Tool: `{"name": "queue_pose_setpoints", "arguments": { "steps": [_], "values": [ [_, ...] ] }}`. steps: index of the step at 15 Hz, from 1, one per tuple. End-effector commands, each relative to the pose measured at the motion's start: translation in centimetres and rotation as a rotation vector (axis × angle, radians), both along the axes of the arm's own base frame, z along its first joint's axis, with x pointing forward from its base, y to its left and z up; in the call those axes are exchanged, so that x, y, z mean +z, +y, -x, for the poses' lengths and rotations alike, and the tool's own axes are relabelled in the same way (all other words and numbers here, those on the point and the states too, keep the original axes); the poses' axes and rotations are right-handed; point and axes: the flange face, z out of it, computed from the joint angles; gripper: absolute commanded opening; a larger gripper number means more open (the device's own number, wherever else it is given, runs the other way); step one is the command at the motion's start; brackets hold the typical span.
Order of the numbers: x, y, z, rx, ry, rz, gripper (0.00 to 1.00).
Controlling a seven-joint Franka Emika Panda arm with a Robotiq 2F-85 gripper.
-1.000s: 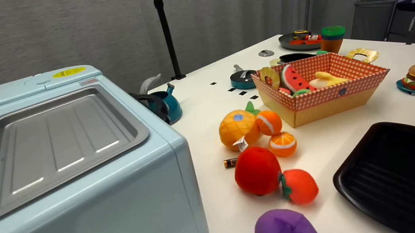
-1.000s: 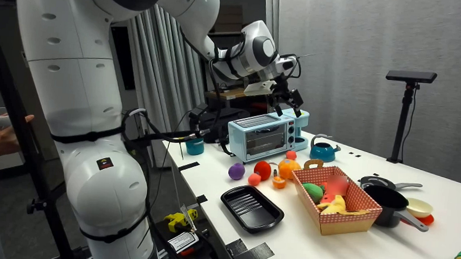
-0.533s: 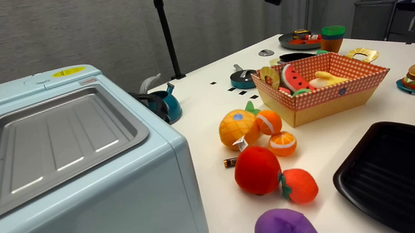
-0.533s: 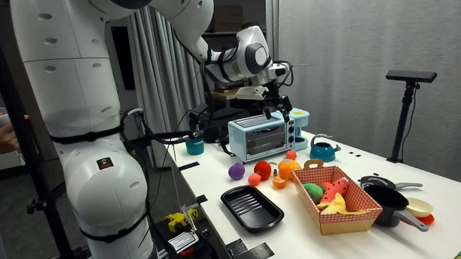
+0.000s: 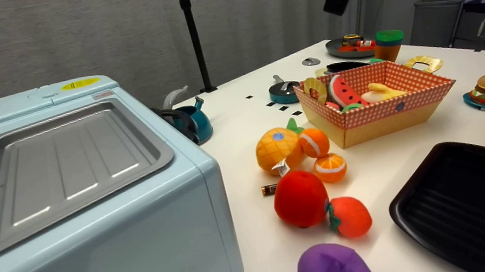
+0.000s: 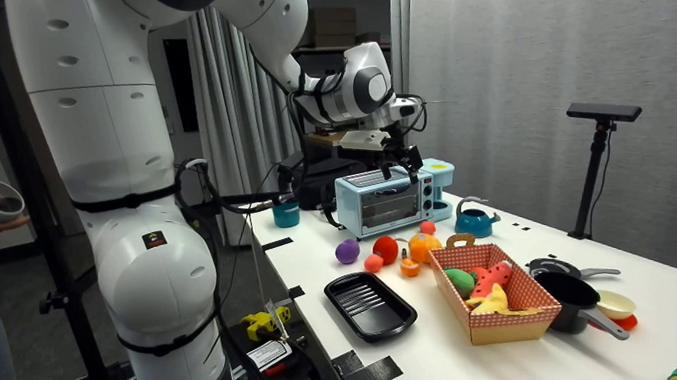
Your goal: Put the orange plush toy in the basket
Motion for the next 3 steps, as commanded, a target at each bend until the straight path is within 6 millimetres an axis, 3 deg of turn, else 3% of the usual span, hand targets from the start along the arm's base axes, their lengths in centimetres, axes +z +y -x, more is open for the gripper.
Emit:
{"name": "queue_pose_setpoints", "arguments": {
  "steps": [1, 3],
  "values": [
    [0.05, -0.04, 0.00, 0.001, 0.001, 0.000, 1.00],
    [0.06, -0.04, 0.00, 0.001, 0.001, 0.000, 1.00]
  ]
}}
